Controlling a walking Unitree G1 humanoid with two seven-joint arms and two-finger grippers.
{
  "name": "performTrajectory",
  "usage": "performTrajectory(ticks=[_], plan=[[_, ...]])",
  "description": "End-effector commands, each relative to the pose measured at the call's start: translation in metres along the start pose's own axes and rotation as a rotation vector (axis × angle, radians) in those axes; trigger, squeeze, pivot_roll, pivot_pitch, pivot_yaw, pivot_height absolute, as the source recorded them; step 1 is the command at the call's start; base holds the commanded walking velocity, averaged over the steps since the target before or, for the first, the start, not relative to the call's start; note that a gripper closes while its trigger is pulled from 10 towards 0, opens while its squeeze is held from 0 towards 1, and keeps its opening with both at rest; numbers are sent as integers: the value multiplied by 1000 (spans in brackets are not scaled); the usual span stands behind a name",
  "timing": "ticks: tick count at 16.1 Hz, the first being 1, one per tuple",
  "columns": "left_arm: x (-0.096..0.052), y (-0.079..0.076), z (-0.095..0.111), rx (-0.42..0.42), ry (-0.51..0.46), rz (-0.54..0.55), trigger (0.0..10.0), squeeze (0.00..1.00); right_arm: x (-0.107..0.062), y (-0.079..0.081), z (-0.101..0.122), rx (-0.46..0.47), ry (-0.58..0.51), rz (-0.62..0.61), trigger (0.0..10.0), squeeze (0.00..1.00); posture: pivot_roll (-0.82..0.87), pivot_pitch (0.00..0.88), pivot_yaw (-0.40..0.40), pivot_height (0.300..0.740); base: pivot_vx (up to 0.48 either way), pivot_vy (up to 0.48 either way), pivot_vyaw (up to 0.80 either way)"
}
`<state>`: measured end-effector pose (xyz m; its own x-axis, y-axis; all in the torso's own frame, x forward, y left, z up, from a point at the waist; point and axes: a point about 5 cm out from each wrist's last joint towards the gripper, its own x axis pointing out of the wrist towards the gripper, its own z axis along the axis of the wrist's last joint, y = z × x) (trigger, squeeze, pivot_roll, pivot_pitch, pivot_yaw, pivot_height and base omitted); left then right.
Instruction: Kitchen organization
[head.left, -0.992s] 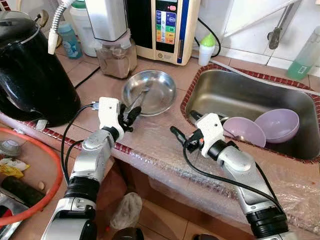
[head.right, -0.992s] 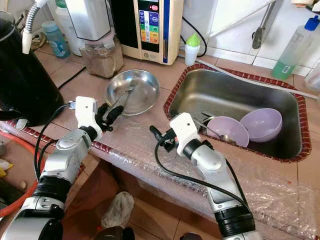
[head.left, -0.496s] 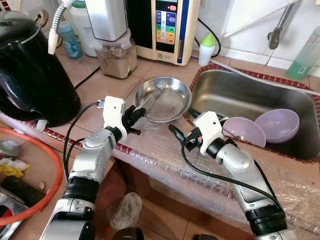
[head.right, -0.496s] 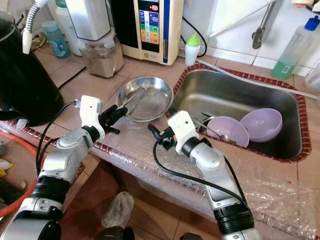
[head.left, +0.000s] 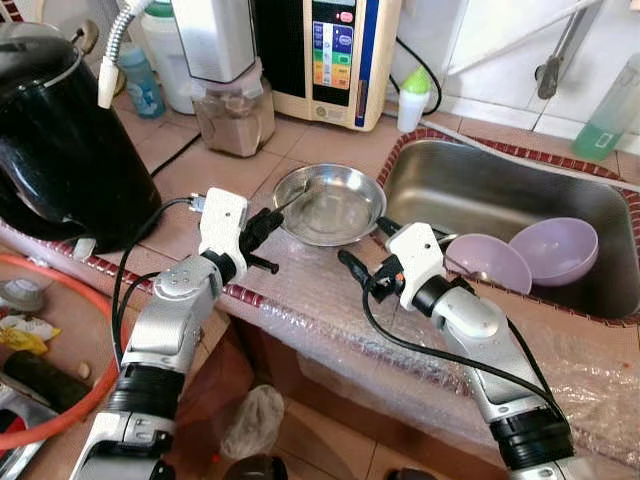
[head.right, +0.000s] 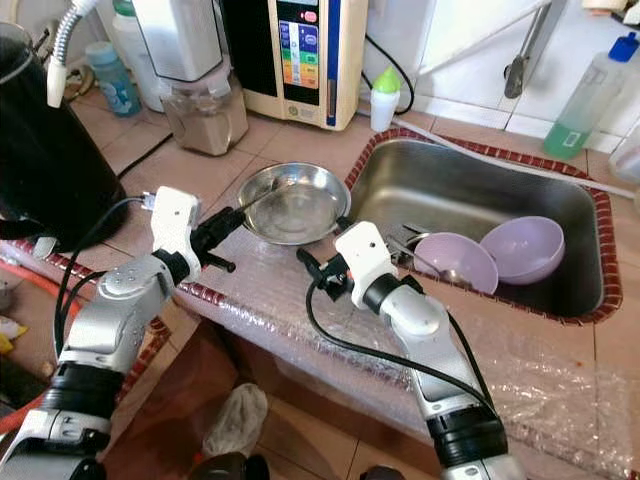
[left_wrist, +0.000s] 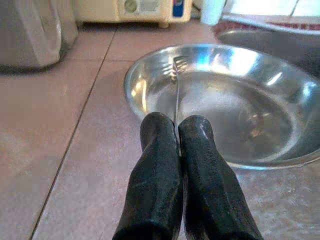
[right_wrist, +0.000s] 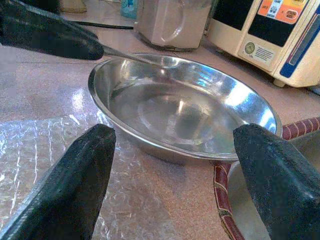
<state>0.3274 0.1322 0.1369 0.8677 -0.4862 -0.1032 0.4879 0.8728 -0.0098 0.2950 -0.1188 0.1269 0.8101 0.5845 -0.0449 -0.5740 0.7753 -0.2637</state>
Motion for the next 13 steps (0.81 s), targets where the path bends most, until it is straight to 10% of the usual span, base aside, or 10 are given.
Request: performTrajectory(ticks=[1,5,6,13], plan=[[-1,-1,9,33,-38,-17,0,0,2,-3,3,-8,-14,-6,10000,0,-31,36,48,740,0,0,0],[0,-4,34,149,-115,-56,0,0,5,-16,11,135,-76,-99,10000,0,-31,32,45,740,0,0,0],[1,-9,44,281,-111,-126,0,0,5,-18,19,1,-101,-61,10000,0,-31,33,47,740,0,0,0],[11,-39,56,457,-26,-382,0,0,11,-42,37,-440,-125,54,10000,0,-35,28,67,740,0,0,0]])
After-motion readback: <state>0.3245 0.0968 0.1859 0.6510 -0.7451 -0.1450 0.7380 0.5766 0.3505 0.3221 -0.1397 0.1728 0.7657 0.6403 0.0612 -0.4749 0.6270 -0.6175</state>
